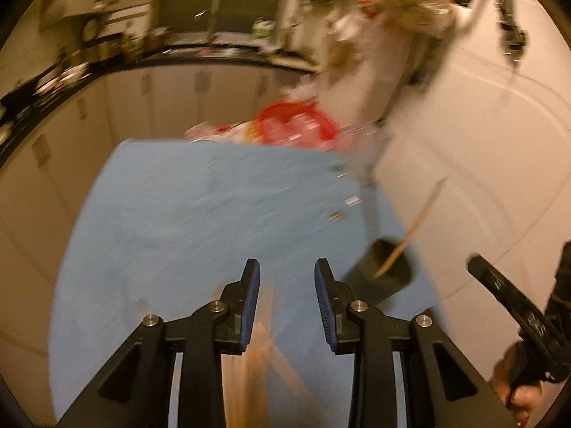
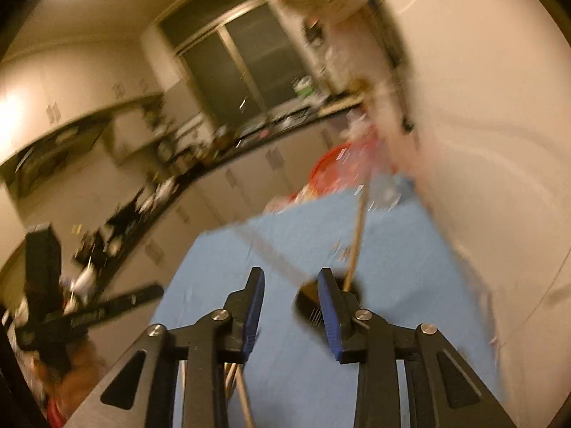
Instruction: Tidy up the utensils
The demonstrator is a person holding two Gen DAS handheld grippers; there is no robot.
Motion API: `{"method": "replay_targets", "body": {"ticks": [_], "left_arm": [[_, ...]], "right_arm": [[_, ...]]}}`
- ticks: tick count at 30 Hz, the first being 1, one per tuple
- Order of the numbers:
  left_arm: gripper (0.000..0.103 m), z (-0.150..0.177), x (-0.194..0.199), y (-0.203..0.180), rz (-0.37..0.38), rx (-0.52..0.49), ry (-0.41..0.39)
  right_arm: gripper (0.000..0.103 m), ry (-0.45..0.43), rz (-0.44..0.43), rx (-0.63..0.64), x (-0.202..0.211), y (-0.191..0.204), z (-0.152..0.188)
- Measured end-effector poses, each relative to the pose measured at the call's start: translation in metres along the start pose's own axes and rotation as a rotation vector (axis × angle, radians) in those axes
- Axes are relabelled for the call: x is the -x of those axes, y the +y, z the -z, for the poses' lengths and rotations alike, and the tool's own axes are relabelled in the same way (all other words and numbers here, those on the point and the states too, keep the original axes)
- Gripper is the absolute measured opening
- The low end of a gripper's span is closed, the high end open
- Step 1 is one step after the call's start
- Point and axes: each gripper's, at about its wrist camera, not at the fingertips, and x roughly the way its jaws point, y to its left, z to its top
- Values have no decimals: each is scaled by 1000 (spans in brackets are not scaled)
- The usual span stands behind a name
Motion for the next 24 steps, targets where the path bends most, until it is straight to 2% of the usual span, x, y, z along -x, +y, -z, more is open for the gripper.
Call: {"method": "replay_targets", "body": {"ticks": [2,4,7,12,15,16,17,21,24], "left_arm": [[33,17,-8,22,-25,22,39],[33,35,-28,40,-66,41,121],[33,55,-61,41,-63,12,230],[33,61,-98,18,-34,-63,283],[35,61,-128,12,-84,-79,317],[32,59,-132,14,-98,-59,305],[15,58,-136,17,-110,-48,314],[14,62,-135,48,-136,33,348],[14,71,-116,80,-154,105,329]], "right_arm": [[34,60,-18,16,-11,9,27],[34,115,-32,11,-25,14,50],[34,175,-36,-26,-43,11,66],[34,183,-12,-18,-47,12,69],[34,192,6,-3,-46,13,72],[34,197,9,-1,-46,15,71],[34,204,15,4,-46,15,72],[34,220,28,23,-52,20,71],[34,248,9,33,-62,27,72]]}}
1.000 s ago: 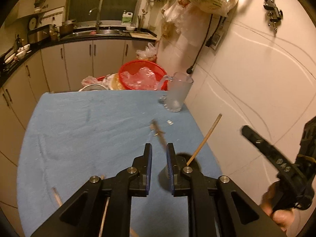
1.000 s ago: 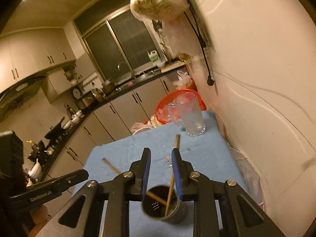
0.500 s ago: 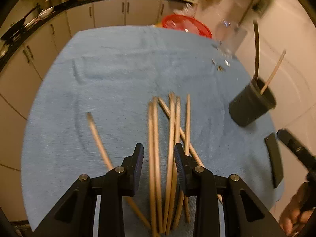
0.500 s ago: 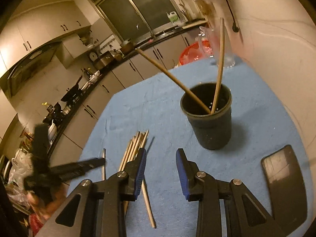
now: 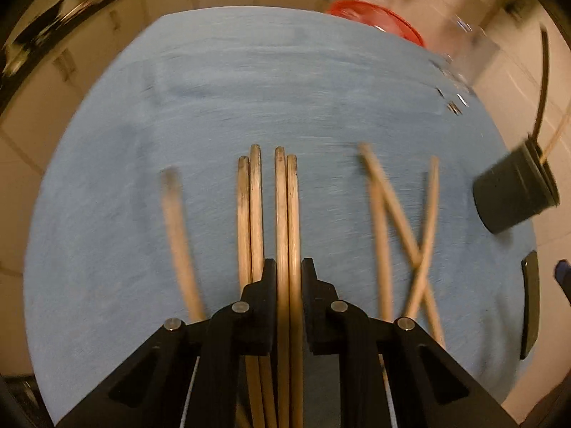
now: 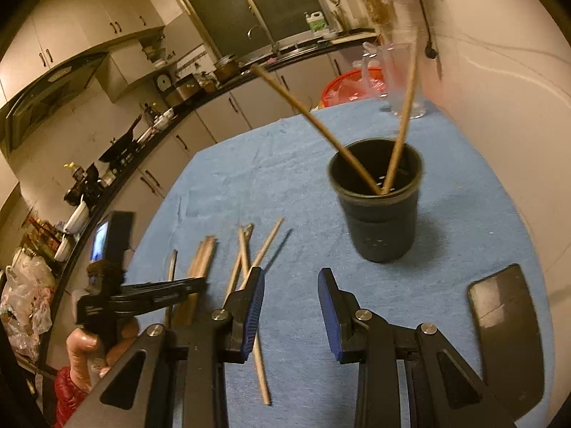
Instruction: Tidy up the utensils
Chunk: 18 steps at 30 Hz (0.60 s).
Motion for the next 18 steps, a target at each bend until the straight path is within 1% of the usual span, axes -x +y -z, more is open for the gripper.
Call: {"method": "replay_targets", "body": {"ticks": [2,4,7,9,13,18], "left_arm": [[14,8,12,24,64,42,-10],[14,17,22,49,142,76,-30],[14,27,27,77,192,127,-48],[14,33,27,88,200,161,-58],[14,46,29,112,214,199,-74],[14,58,30,137,260,237,-84]], "right_arm": [[34,30,-20,4,-10,5,0],[34,62,-33,6,-23,10,-1],[34,109,-39,2,-43,17,-2],[34,121,-37,7,-50,22,-1],[34,141,-19,32,-59,32,3],[34,148,4,44,-63,37,4]]}}
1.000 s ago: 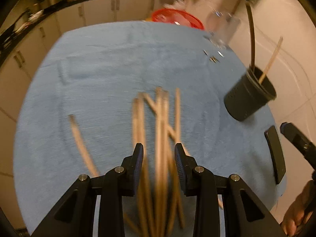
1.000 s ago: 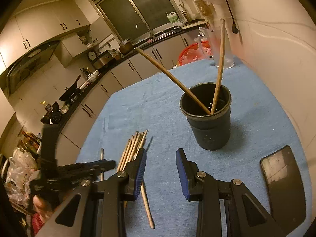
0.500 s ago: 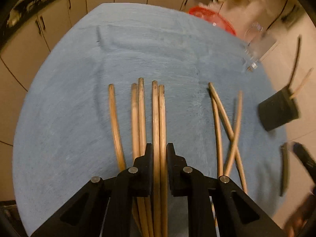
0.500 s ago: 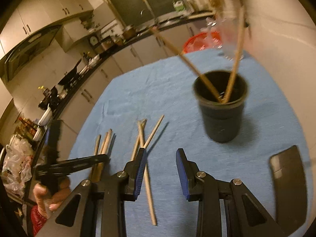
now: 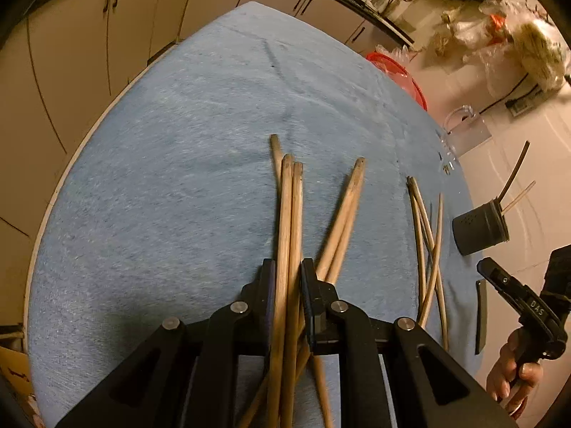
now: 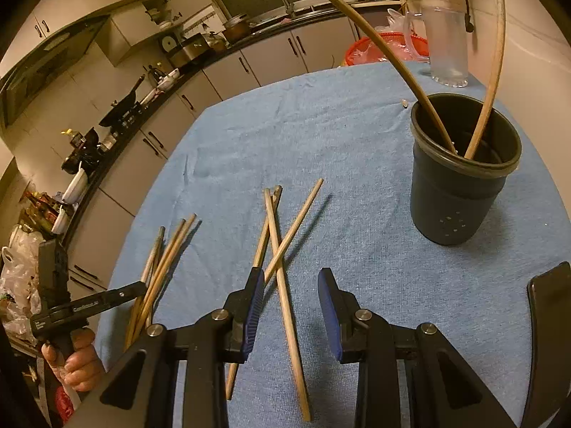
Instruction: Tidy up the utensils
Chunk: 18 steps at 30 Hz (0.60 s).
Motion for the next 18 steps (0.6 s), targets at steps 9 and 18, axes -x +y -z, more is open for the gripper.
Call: {"method": "replay_targets", "body": {"ticks": [9,18], "left_arm": [[14,-4,11,24,-26,29,-21],[14,-27,1,11,-120,-28,29]], "right_arm": [[34,17,21,13,-8,7,2],[34,36,36,1,-12,8,-1]]}}
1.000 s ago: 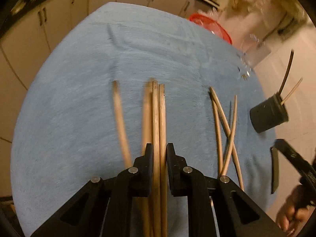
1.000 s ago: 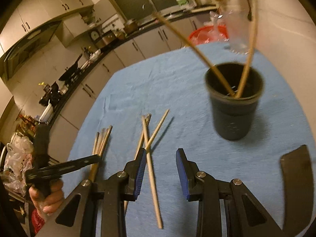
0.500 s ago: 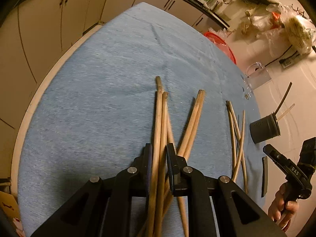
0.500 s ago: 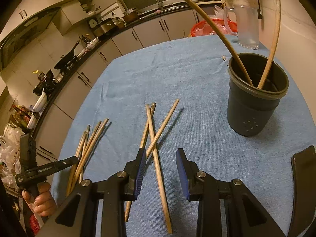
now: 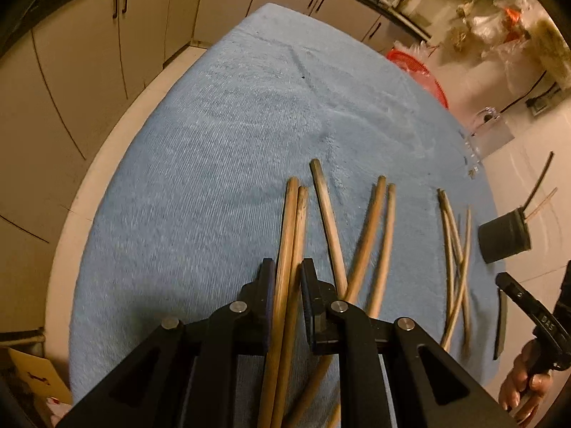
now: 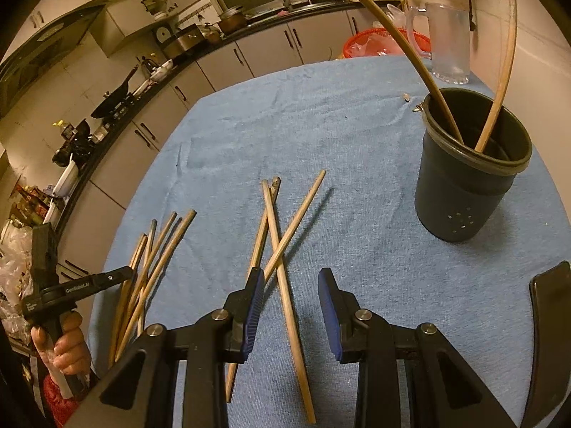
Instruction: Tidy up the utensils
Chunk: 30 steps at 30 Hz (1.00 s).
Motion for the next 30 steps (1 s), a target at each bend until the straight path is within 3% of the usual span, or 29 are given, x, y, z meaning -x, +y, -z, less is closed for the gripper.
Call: {"method": "replay_targets", "body": {"ticks": [3,9,19,22,30], "left_arm": [[14,-5,-1,-1,-11,-8,16],[14,-12,4,12,40,-18,42],[14,-17,6,13,16,-79,51],[18,-19,3,5,-28,-117,49],[16,-18,-5,-26,-198,-281,62]], "right_arm": [[34,9,4,-12,-1,-1,-4],[34,12,13,-14,-2,-1,-4],[34,21,14,-4,-6,4,-3],[34,28,25,-13,-9,2,-5],[34,72,73,-20,-25,0,-12]]}}
